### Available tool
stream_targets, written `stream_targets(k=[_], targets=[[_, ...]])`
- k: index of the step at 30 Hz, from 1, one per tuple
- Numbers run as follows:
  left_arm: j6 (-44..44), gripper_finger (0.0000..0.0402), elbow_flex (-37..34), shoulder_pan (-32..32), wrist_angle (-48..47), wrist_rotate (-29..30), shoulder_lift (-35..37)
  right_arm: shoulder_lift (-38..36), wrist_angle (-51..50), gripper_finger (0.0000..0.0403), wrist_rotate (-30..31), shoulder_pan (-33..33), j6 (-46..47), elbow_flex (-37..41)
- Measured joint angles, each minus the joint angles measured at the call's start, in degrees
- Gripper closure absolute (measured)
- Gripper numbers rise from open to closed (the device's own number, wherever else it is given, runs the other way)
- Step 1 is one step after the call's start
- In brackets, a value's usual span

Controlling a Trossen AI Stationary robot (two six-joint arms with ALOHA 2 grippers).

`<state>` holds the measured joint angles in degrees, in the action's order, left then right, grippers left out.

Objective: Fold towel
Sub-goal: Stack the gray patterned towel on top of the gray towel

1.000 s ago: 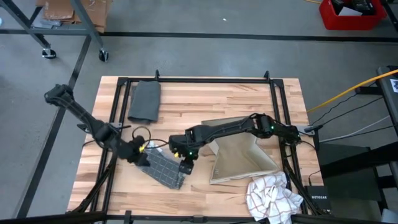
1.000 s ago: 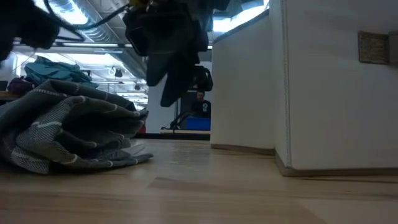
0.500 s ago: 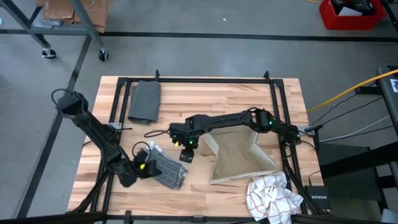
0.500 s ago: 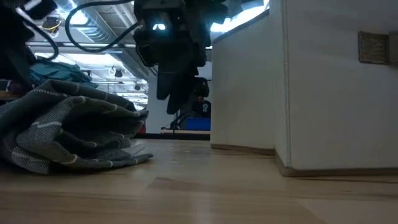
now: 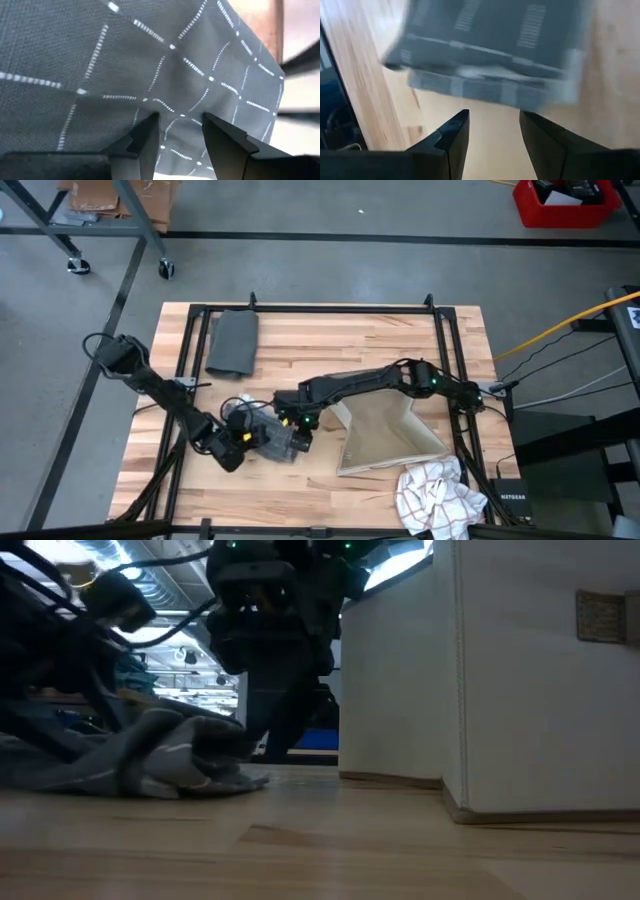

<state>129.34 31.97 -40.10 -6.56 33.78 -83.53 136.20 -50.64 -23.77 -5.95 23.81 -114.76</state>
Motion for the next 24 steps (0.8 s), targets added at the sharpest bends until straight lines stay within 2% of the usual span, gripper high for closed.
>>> stream_targets(k=[2,4,7,10,14,19,24], targets=[[-2.2,0.0259,0.0,0.9,-0.2,-0.2,0.0,0.0,3.2,0.0226,0.1,-0.7,1.8,1.2],[-5.2,0.0259,0.0,1.5,-1.1,-2.8,0.7,0.0,6.2,0.0226,0.1,-1.4,3.8,2.4],[-12.0,0.0259,0.0,1.8,-4.9,-11.8,2.9,0.0,9.0,0.0226,-0.6,-2.3,6.9,3.1],[-18.2,0.0259,0.0,1.4,-12.0,-19.4,6.4,0.0,9.5,0.0226,-3.4,-2.8,7.5,3.1],[-26.1,0.0259,0.0,1.3,-25.6,-23.1,13.1,0.0,12.4,0.0226,-6.0,-2.7,10.5,3.1],[-37.3,0.0259,0.0,1.4,-39.7,-23.7,22.4,0.0,19.9,0.0226,-6.1,-2.6,18.2,3.1],[-37.9,0.0259,-0.1,1.1,-40.8,-17.1,31.9,0.0,30.4,0.0226,-4.7,-2.6,25.9,3.1]])
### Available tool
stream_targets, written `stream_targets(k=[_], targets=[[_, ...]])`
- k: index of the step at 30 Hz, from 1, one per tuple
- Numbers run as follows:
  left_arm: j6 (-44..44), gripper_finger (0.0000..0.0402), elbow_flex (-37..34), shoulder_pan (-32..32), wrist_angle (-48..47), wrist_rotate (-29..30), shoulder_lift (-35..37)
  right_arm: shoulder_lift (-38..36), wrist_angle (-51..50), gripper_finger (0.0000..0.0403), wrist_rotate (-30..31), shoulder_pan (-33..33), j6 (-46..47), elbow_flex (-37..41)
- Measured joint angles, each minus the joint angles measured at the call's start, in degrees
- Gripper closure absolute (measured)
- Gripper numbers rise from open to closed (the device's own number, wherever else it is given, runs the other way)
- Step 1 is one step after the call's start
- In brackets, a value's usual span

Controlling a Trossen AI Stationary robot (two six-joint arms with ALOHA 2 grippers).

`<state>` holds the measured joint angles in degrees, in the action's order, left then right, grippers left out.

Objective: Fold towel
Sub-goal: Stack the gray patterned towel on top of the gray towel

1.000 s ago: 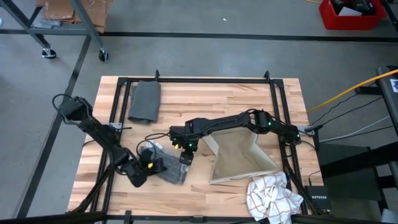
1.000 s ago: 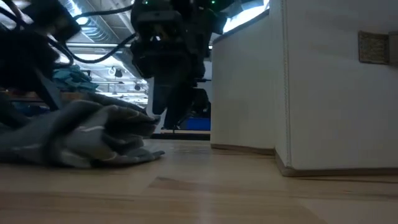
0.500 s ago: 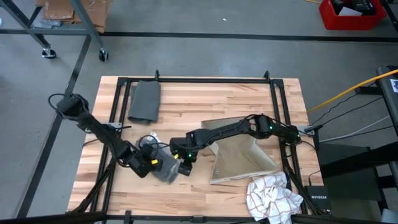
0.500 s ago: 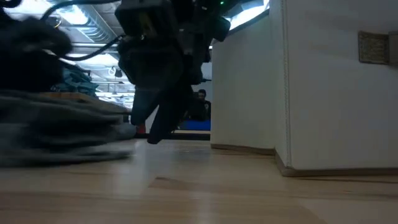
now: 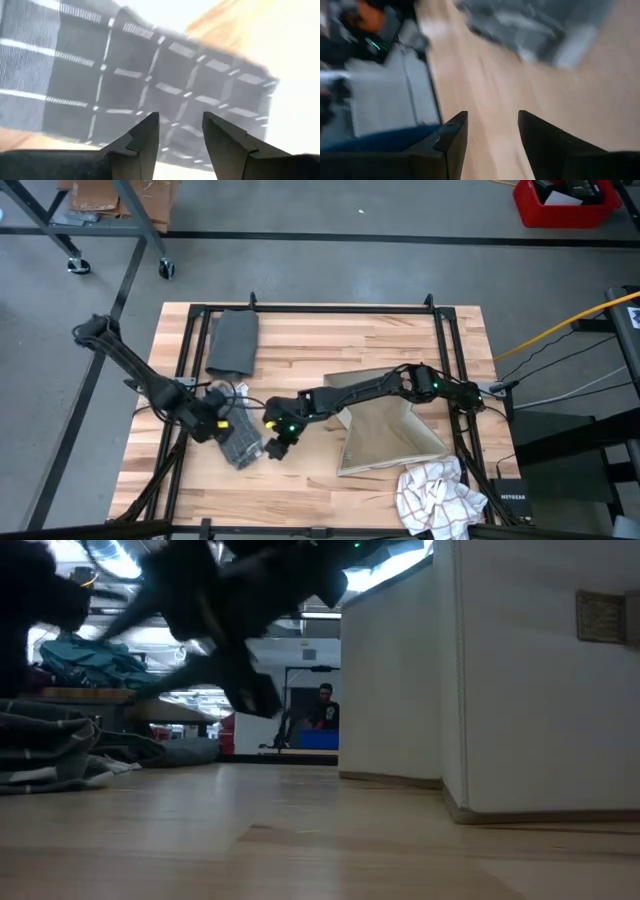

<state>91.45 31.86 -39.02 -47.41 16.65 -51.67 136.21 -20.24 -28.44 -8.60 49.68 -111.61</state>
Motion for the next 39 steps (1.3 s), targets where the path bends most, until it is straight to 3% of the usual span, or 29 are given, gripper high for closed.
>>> stream_targets(k=[5,8,10,15,22,26,34,39], targets=[[2.9,0.0259,1.9,-1.2,-5.6,2.4,7.3,0.0,8.8,0.0226,8.1,0.4,7.7,0.0],[5.3,0.0259,3.4,-2.3,-14.0,1.6,9.0,0.0,9.5,0.0226,16.3,1.3,12.8,0.0],[4.8,0.0259,3.3,-2.6,-13.8,1.0,10.0,0.2,9.2,0.0226,18.5,2.1,15.0,0.0],[6.0,0.0259,3.3,-2.5,-13.7,0.0,9.2,1.9,10.0,0.0226,17.8,3.9,21.1,-0.1],[16.4,0.0259,3.3,-3.4,-13.5,-6.2,6.1,2.9,10.1,0.0226,15.9,4.1,25.3,0.0],[22.3,0.0259,3.3,-4.5,-13.7,-6.6,3.8,2.9,9.7,0.0226,15.9,3.7,25.4,0.0],[34.2,0.0259,3.3,-4.1,-13.0,-6.2,-6.9,2.9,9.9,0.0226,12.7,3.7,25.1,0.0],[36.2,0.0259,3.3,-2.5,-12.7,-6.0,-13.5,2.9,9.6,0.0226,12.3,3.7,24.8,0.0]])
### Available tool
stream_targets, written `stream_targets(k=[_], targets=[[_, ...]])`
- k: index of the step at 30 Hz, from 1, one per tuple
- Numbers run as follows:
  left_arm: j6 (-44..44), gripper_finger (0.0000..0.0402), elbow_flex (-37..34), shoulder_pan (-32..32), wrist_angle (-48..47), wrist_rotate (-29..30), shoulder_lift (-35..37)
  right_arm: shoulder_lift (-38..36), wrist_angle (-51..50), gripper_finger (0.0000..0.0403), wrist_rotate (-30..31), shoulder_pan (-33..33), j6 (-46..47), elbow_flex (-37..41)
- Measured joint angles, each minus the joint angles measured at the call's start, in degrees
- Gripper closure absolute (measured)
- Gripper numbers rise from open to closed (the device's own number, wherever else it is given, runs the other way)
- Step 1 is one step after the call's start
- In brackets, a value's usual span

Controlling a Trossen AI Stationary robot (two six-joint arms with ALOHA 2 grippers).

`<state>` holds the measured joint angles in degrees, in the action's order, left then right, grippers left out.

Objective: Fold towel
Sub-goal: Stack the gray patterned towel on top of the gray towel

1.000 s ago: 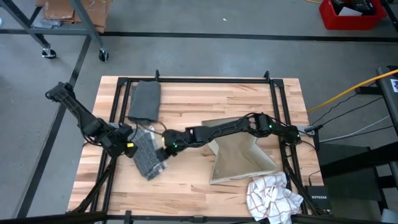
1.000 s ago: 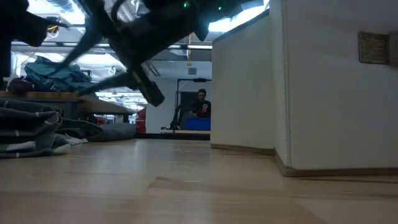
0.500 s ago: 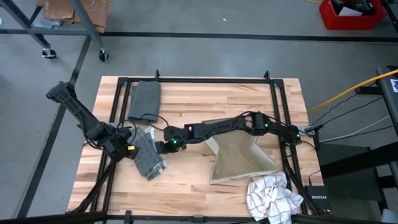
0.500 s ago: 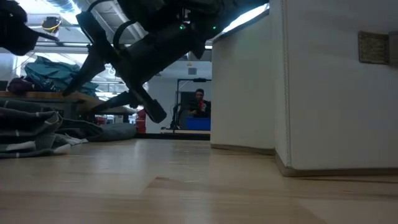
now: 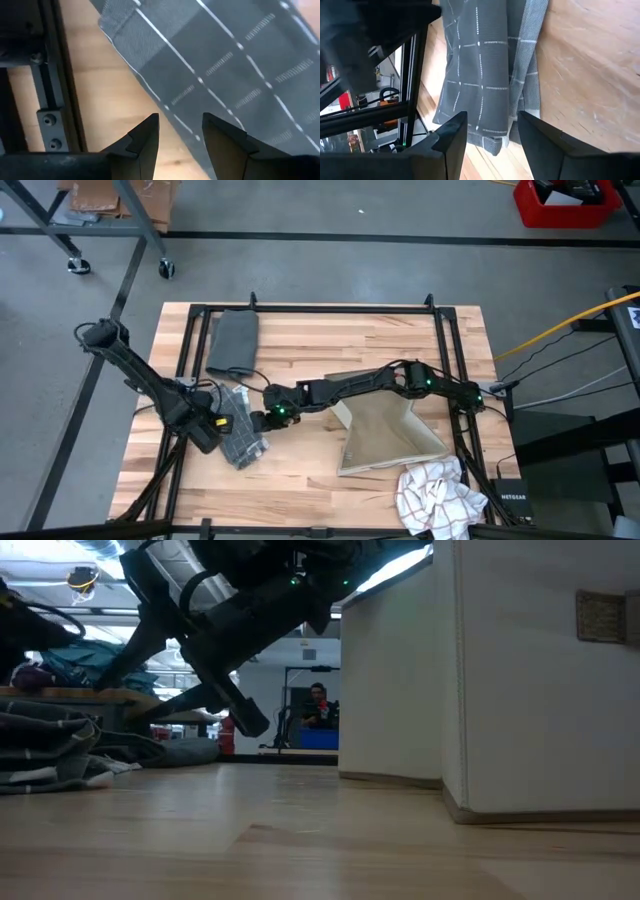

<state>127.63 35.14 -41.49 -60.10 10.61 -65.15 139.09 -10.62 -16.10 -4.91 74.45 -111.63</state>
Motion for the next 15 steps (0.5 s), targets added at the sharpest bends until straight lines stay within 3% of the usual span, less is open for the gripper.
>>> stream_targets(k=[7,15], targets=[[-4.5,0.0259,0.0,5.3,4.6,0.2,-6.0,0.0,-4.0,0.0226,5.7,-1.4,-3.0,0.0],[-18.5,0.0259,0.0,12.5,14.8,2.7,-9.4,0.0,-6.4,0.0226,5.6,-3.7,-4.3,0.0]])
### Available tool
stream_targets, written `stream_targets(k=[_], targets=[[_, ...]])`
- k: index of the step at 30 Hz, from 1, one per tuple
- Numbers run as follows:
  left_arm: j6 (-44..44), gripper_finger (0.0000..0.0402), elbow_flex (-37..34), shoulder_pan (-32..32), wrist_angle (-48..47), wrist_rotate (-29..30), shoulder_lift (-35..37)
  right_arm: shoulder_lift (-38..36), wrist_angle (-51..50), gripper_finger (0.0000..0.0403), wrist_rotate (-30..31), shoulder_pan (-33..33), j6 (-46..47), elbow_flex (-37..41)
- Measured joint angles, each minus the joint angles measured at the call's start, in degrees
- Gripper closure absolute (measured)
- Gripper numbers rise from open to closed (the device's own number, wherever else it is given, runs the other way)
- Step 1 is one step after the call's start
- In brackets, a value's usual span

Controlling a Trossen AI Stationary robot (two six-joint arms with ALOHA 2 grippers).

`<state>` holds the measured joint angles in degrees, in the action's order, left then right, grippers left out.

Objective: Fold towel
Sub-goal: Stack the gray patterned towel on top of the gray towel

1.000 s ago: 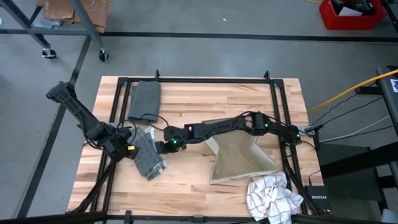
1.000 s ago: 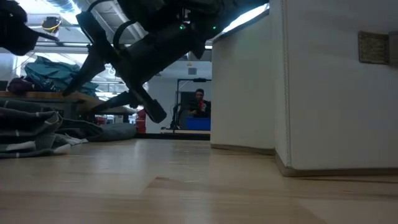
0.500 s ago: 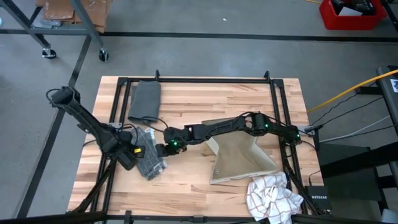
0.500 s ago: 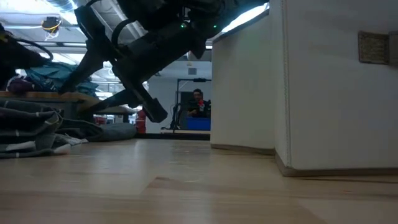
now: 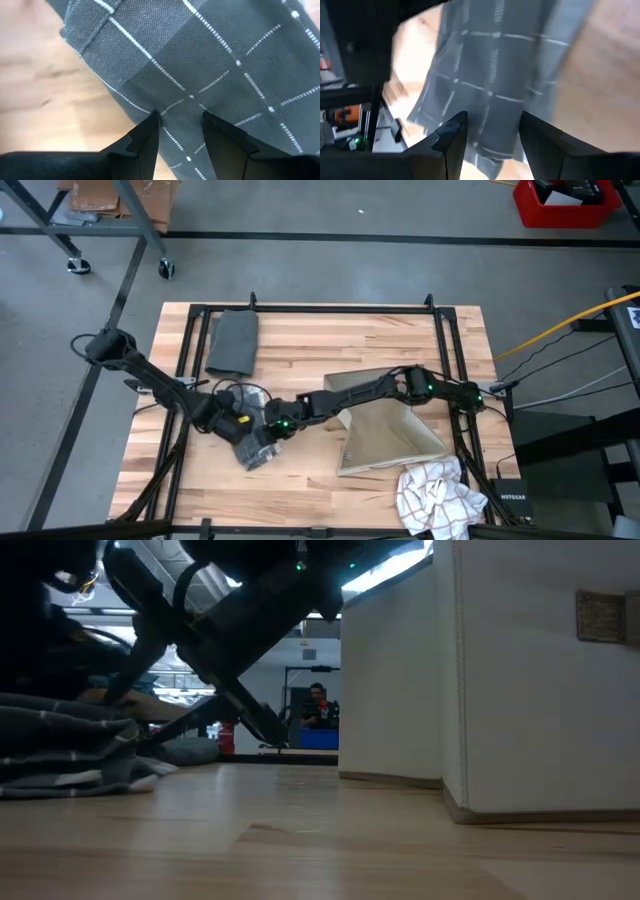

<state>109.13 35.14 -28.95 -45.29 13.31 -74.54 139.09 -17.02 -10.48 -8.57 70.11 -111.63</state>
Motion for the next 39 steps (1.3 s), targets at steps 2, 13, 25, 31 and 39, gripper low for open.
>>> stream_targets(k=[2,13,25,31,39], targets=[[-3.6,0.0259,0.0,1.7,1.4,0.8,0.0,0.0,0.0,0.0226,-0.9,-0.7,0.1,0.0],[-16.4,0.0259,2.0,6.5,2.2,1.7,2.5,0.0,0.2,0.0226,-1.6,-3.5,0.2,0.0],[-17.7,0.0259,4.4,5.7,-9.5,4.9,12.7,-1.5,0.1,0.0226,1.0,-3.1,7.7,-0.1],[-18.4,0.0259,4.4,5.7,-11.7,3.4,13.6,-2.1,0.4,0.0226,2.0,-2.7,8.2,-0.1],[-16.3,0.0259,4.5,7.0,-13.7,3.4,13.6,-3.3,-3.6,0.0226,1.1,-0.7,8.8,-0.1]])
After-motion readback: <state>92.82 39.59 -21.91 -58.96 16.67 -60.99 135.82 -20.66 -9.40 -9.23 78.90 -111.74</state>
